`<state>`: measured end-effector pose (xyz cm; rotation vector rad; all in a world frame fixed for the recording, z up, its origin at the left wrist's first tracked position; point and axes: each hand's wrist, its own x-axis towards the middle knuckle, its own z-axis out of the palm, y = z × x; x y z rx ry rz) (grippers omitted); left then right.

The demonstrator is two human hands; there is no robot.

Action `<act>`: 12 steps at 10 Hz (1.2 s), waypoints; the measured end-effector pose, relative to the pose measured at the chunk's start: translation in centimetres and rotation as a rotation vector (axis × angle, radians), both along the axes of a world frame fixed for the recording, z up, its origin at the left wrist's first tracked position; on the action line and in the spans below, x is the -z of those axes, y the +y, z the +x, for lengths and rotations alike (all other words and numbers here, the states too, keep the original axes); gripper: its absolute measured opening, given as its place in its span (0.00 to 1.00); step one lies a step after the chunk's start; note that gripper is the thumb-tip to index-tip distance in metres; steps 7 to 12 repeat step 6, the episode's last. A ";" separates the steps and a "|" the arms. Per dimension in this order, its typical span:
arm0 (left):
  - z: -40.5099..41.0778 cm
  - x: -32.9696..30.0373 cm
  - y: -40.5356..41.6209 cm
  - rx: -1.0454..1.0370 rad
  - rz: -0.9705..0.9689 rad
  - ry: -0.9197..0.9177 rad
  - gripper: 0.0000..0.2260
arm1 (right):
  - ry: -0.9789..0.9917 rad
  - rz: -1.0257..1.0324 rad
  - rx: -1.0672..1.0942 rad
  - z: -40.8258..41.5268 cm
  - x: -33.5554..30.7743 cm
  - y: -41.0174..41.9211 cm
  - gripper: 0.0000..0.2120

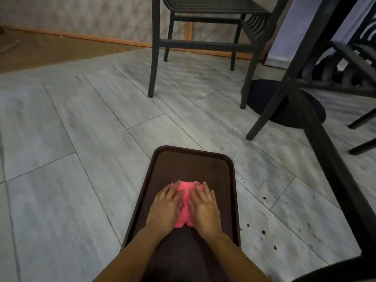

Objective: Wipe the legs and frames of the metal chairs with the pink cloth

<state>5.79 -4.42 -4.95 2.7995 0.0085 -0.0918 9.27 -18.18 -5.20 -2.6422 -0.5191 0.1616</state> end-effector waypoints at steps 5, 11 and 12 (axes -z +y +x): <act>-1.5 -0.3 -1.5 0.007 0.093 0.324 0.25 | 0.248 -0.276 -0.133 -1.2 -0.4 -0.7 0.26; -2.3 -5.2 -2.2 -0.027 0.044 0.316 0.25 | 0.302 -0.285 -0.118 -1.8 -5.3 -0.7 0.26; -2.3 -5.2 -2.2 -0.027 0.044 0.316 0.25 | 0.302 -0.285 -0.118 -1.8 -5.3 -0.7 0.26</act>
